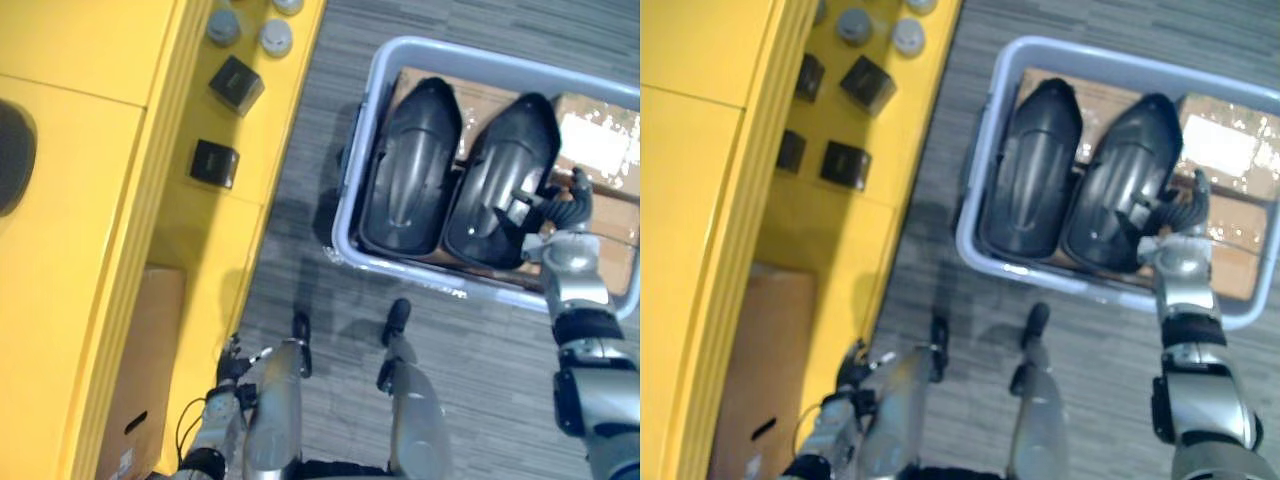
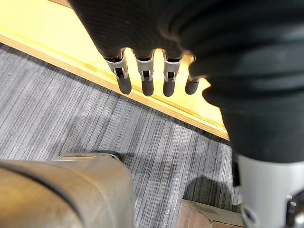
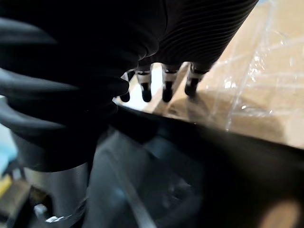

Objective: Walk over and take plastic housings, then place them on the shelf

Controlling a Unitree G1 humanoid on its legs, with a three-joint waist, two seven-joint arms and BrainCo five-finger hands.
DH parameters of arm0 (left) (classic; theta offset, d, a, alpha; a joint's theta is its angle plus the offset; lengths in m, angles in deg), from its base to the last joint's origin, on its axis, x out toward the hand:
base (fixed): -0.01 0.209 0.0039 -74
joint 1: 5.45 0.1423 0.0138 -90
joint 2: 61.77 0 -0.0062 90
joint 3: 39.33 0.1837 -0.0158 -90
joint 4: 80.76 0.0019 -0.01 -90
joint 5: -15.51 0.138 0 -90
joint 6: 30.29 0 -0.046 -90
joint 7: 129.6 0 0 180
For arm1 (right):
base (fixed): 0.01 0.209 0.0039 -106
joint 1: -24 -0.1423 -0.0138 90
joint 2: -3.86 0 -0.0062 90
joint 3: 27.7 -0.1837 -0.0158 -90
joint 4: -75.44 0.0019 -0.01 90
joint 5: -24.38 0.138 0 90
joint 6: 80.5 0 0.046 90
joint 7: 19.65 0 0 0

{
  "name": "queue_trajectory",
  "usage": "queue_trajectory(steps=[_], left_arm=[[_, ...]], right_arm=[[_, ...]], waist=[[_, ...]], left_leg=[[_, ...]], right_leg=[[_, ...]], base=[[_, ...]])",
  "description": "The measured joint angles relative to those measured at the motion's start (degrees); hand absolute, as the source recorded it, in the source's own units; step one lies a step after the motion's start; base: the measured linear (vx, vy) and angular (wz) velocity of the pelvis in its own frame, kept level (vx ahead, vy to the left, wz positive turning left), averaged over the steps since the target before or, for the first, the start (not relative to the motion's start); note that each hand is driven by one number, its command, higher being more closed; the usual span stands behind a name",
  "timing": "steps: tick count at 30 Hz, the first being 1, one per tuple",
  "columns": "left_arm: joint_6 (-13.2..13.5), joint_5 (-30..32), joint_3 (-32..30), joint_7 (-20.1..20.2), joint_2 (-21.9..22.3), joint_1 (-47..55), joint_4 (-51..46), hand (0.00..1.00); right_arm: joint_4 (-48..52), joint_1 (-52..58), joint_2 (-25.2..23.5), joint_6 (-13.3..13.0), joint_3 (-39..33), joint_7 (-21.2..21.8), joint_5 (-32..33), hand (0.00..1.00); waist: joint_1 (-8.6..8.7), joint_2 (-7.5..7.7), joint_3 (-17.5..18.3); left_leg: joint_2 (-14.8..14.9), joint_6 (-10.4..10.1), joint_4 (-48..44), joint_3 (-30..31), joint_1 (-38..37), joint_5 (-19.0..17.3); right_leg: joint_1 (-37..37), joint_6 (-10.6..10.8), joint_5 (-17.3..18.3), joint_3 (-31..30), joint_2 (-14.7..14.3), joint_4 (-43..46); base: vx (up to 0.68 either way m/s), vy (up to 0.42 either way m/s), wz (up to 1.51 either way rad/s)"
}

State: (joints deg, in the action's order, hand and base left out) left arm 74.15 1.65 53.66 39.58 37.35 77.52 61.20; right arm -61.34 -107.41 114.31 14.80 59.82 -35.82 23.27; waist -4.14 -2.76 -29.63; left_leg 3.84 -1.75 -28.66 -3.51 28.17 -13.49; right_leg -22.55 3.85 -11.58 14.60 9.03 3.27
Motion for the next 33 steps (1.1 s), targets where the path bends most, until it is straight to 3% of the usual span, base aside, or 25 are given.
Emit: queue_trajectory(steps=[11,23,29,33], left_arm=[[-0.7,-3.9,0.6,-0.2,0.1,0.0,0.1,0.0],[-0.6,-4.2,0.6,0.0,0.0,0.5,-0.3,0.0],[0.6,-4.3,0.5,1.2,-0.2,3.0,-6.6,0.0],[0.0,-6.8,0.8,2.8,-0.6,4.5,-15.2,0.0]], right_arm=[[-1.6,0.0,1.4,6.3,2.8,-0.2,-10.8,1.0],[-2.2,0.6,1.4,10.1,4.3,2.1,-17.7,1.0],[-0.5,3.4,1.5,12.1,3.4,2.2,-17.9,1.0],[6.2,9.7,1.5,12.6,-0.5,0.7,-18.8,1.0]], waist=[[-0.1,-0.23,0.1],[-0.22,-0.54,1.1],[0.03,-0.78,1.8],[0.35,-0.72,1.8]], left_leg=[[0.2,-0.2,-0.1,0.3,0.0,0.2],[0.0,-0.4,1.0,0.8,-1.3,1.2],[-0.1,-0.5,3.0,0.6,-4.9,1.8],[0.0,-0.7,4.9,0.6,-8.1,1.9]], right_leg=[[-0.3,-0.1,1.1,0.3,0.0,1.6],[0.7,-0.2,1.3,1.1,0.2,1.9],[3.8,-0.1,1.7,1.2,0.3,1.4],[7.2,0.1,1.6,1.6,0.1,-0.6]], base=[[0.0,-0.004,0.02],[-0.01,-0.007,0.03],[0.0,-0.005,0.01],[0.03,-0.015,0.03]])
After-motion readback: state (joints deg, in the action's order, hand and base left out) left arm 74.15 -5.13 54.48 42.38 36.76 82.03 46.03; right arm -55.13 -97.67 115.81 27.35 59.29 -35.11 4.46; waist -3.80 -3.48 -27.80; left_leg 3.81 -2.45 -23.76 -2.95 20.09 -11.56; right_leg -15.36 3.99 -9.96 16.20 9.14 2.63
